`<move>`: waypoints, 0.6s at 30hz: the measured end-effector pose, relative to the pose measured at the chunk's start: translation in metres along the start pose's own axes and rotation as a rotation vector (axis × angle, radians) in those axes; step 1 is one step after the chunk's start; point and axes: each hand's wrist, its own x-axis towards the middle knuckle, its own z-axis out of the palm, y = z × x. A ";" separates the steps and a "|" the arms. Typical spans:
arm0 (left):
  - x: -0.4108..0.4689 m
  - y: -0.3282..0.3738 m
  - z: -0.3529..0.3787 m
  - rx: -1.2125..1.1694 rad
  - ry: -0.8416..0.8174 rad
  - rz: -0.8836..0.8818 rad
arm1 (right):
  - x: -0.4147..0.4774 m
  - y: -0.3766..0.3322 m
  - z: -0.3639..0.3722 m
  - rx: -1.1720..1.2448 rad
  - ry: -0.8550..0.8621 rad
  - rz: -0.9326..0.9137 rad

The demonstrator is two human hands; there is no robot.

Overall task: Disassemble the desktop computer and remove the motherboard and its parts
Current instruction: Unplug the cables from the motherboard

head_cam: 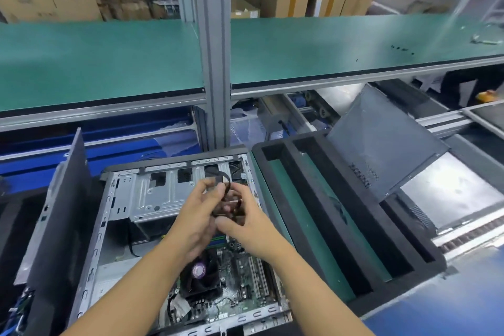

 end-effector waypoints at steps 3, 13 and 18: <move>0.008 -0.002 0.021 0.047 0.101 0.021 | -0.005 0.006 -0.011 -0.027 0.006 0.060; 0.061 -0.047 0.106 0.458 -0.102 -0.122 | -0.027 0.026 -0.116 -0.184 0.335 0.236; 0.077 -0.089 0.136 0.567 -0.251 -0.200 | -0.049 0.068 -0.197 -0.483 0.682 0.455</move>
